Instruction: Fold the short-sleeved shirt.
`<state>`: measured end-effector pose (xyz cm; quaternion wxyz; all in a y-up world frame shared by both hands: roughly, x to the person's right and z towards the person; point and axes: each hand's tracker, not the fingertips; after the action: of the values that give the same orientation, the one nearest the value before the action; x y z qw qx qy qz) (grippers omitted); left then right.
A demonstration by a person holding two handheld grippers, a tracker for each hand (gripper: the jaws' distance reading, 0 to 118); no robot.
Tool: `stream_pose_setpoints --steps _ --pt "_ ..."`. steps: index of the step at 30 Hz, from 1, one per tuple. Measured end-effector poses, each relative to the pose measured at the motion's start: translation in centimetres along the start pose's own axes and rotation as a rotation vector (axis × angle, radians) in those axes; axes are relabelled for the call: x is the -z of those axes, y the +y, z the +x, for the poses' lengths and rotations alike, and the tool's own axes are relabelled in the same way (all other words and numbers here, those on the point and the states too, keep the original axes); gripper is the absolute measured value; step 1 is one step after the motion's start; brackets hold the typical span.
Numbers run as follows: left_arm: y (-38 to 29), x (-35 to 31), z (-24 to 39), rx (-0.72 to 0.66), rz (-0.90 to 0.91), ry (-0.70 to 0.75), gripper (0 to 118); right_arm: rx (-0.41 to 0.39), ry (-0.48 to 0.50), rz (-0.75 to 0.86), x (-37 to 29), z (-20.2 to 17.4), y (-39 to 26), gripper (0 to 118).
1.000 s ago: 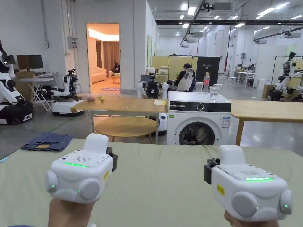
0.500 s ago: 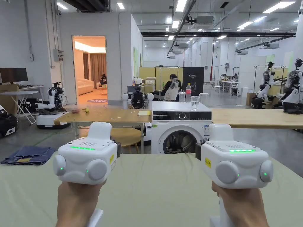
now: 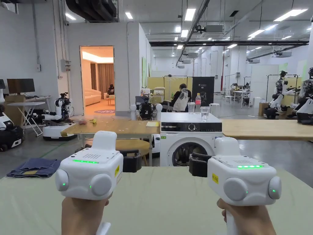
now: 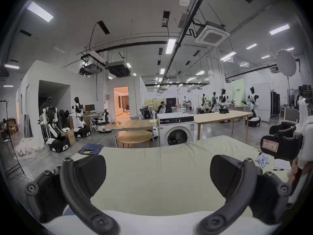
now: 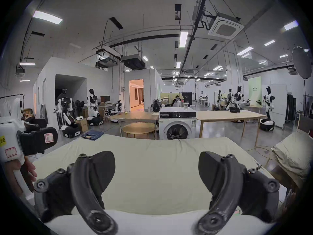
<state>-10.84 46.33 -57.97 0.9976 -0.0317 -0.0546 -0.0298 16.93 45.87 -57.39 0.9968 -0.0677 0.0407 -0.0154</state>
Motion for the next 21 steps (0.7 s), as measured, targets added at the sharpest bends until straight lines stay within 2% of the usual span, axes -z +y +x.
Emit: stream_pose_setpoints --steps 3,7,10,14,18,21 --pt "0.1 0.0 -0.2 -0.007 -0.011 -0.005 118 -0.007 -0.029 0.018 0.0 -0.5 0.3 102" --pt "0.0 0.0 -0.5 -0.021 -0.015 0.002 118 -0.017 -0.134 -0.030 0.2 -1.2 0.9 102" --pt "-0.2 0.0 -0.8 -0.041 -0.021 -0.009 118 -0.028 -0.171 -0.047 0.3 -1.7 0.8 102" --pt "-0.5 -0.1 -0.6 -0.047 -0.027 -0.021 118 -0.003 -0.096 -0.040 0.1 -1.2 0.2 102" --pt "-0.7 0.1 -0.7 -0.046 -0.033 -0.023 118 0.025 -0.121 -0.052 0.2 -0.9 0.1 102" --pt "-0.6 0.2 -0.8 -0.048 -0.030 -0.017 118 -0.015 -0.138 -0.047 0.1 -1.1 0.0 102"
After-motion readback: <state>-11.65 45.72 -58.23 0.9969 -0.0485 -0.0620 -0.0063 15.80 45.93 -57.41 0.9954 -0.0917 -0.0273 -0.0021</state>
